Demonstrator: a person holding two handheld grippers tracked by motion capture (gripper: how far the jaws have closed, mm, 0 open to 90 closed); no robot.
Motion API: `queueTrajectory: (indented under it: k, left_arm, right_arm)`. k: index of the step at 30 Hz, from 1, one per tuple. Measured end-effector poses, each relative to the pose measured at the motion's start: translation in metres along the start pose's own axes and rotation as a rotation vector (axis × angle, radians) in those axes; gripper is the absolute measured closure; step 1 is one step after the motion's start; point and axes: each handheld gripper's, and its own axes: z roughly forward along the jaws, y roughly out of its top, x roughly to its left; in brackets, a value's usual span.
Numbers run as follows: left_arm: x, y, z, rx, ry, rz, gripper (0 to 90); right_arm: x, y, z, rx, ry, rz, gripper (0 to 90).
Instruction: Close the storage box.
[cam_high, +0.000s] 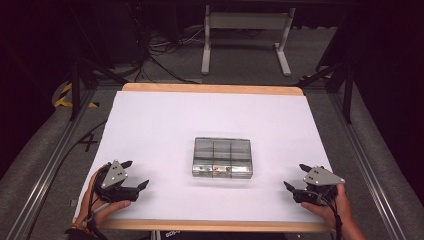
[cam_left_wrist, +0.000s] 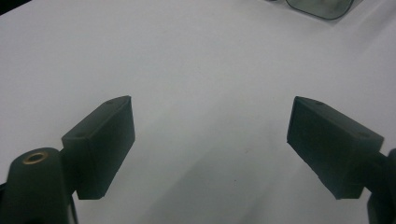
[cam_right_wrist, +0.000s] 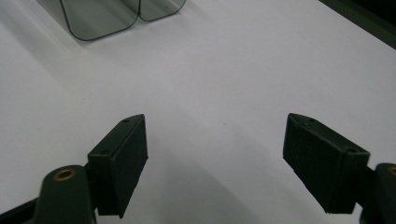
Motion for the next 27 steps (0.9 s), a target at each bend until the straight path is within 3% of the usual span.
queueTrajectory:
  k: [5, 15, 18, 21, 25, 27]
  left_arm:
    - [0.006, -0.005, -0.004, -0.019, 0.011, -0.030, 15.3]
    - [0.015, -0.015, -0.026, -0.088, 0.049, -0.086, 14.8]
    - [0.019, -0.021, -0.030, -0.108, 0.055, -0.122, 14.7]
    - [0.021, -0.025, -0.032, -0.127, 0.068, -0.151, 13.7]
    - [0.023, -0.031, -0.029, -0.149, 0.071, -0.170, 11.8]
    - [0.023, -0.034, -0.025, -0.127, 0.077, -0.181, 10.4]
  right_arm:
    - [-0.005, -0.008, -0.004, 0.002, -0.028, 0.021, 21.6]
    - [-0.022, -0.026, -0.017, -0.039, -0.125, 0.144, 16.1]
    - [-0.025, -0.031, -0.019, -0.051, -0.141, 0.175, 15.4]
    - [-0.026, -0.035, -0.021, -0.063, -0.160, 0.181, 15.1]
    - [-0.027, -0.042, -0.017, -0.095, -0.206, 0.234, 14.4]
    - [-0.028, -0.043, -0.017, -0.097, -0.231, 0.263, 11.9]
